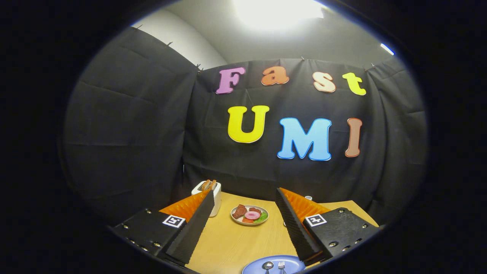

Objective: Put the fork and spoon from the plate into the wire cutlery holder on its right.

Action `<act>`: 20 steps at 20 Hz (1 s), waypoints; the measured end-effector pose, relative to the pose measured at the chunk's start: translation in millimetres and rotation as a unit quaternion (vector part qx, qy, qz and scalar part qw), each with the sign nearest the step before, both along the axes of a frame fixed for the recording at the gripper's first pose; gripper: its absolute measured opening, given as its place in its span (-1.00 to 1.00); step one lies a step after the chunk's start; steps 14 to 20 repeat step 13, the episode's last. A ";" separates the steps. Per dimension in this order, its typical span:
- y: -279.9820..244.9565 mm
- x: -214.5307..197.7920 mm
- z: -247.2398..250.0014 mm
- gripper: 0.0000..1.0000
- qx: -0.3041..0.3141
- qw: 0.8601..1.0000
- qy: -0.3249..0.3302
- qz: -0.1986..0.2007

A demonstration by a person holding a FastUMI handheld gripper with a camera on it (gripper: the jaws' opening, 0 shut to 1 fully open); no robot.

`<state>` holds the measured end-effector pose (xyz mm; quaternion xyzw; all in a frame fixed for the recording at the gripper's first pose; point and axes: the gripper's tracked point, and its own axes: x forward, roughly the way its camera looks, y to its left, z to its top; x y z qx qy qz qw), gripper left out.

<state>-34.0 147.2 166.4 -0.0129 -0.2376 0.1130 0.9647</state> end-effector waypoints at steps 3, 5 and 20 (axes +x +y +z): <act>-9.0 0.4 -3.0 0.98 0.005 1.000 0.002 -0.012; -10.2 0.2 -2.4 0.98 0.019 1.000 -0.001 -0.009; -71.9 11.2 0.0 0.97 0.024 0.997 0.003 -0.077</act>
